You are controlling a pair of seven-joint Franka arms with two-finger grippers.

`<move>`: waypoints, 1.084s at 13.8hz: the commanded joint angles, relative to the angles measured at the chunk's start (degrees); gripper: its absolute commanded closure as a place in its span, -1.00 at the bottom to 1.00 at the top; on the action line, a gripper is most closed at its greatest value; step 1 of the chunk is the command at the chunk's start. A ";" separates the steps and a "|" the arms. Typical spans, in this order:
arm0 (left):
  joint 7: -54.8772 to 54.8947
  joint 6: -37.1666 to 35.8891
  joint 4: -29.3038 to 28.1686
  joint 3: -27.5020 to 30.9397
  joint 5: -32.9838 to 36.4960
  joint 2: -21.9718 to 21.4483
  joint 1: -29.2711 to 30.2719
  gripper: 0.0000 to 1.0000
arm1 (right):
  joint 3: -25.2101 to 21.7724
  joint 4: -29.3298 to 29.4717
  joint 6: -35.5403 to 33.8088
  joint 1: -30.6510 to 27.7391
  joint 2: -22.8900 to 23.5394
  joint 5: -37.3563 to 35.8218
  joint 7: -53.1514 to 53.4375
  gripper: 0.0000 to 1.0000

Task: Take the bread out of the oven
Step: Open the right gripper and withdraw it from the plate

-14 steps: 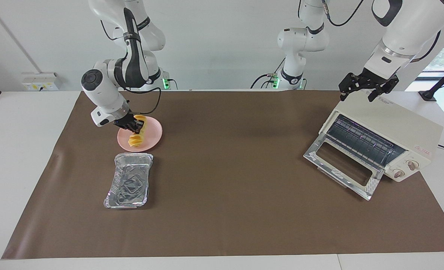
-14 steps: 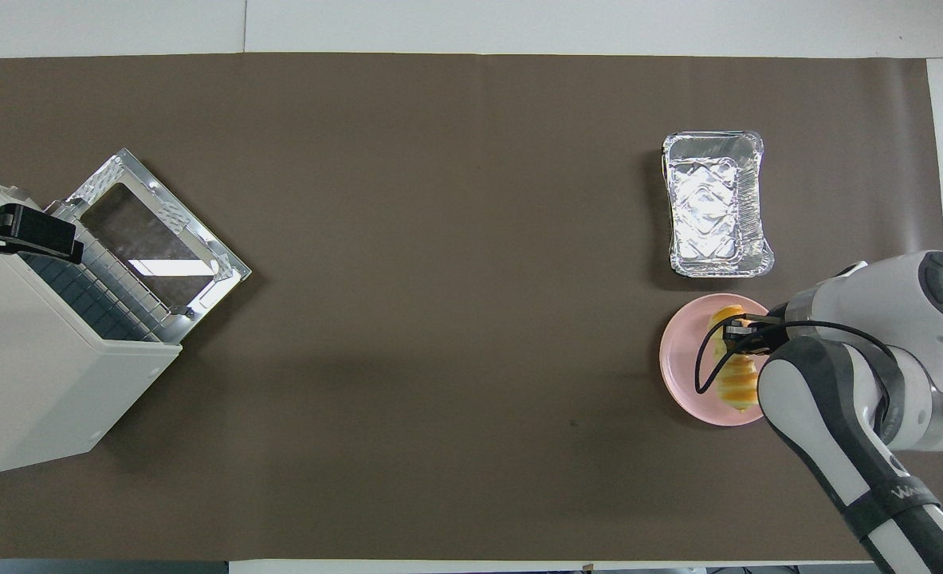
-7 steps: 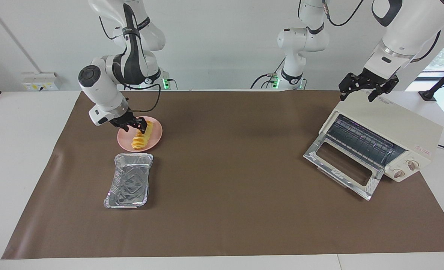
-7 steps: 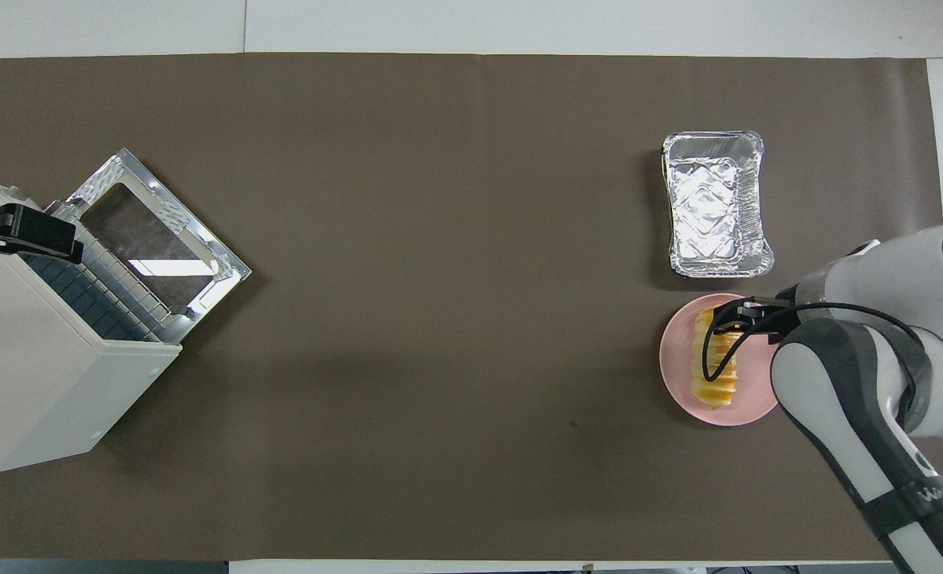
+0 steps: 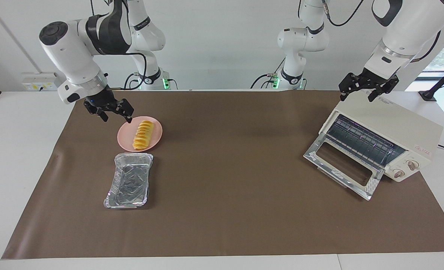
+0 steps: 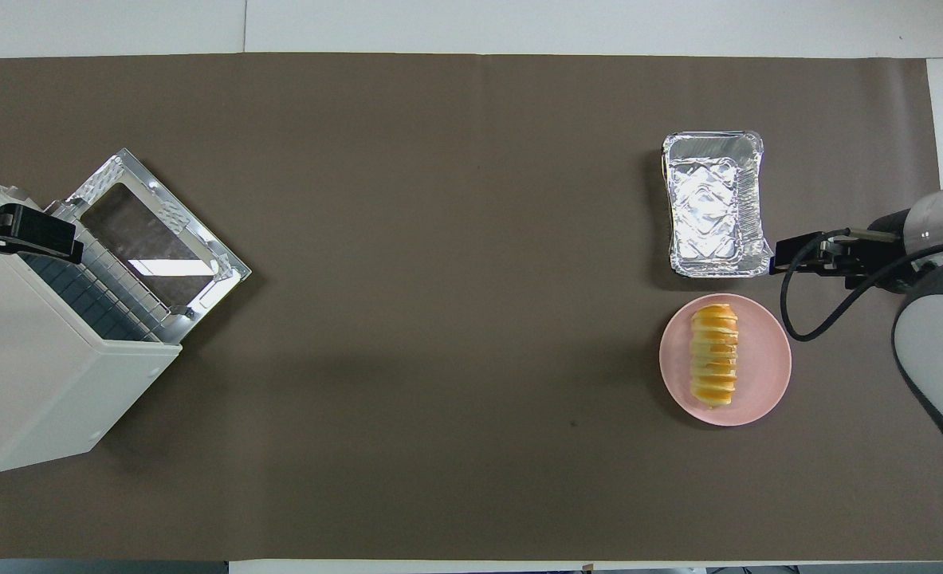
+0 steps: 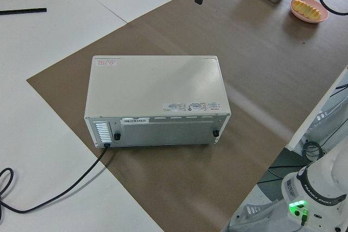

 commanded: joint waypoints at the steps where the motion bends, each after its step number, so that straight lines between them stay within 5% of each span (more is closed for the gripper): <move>1: 0.32 0.33 -0.68 -0.12 -0.44 -0.38 0.51 -1.00 | 0.31 6.97 -7.36 -1.19 0.41 -0.77 -0.74 -1.00; 5: 0.32 0.33 -0.68 -0.12 -0.44 -0.38 0.51 -1.00 | 0.31 13.14 -13.96 -2.50 1.29 -1.47 -1.70 -1.00; 8: 0.32 0.33 -0.68 -0.12 -0.44 -0.38 0.51 -1.00 | 0.49 14.54 -13.97 -1.89 2.08 -7.88 -6.62 -1.00; 15: 0.32 0.33 -0.68 -0.12 -0.44 -0.38 0.51 -1.00 | 0.40 14.90 -10.90 -2.59 2.52 -7.54 -5.93 -1.00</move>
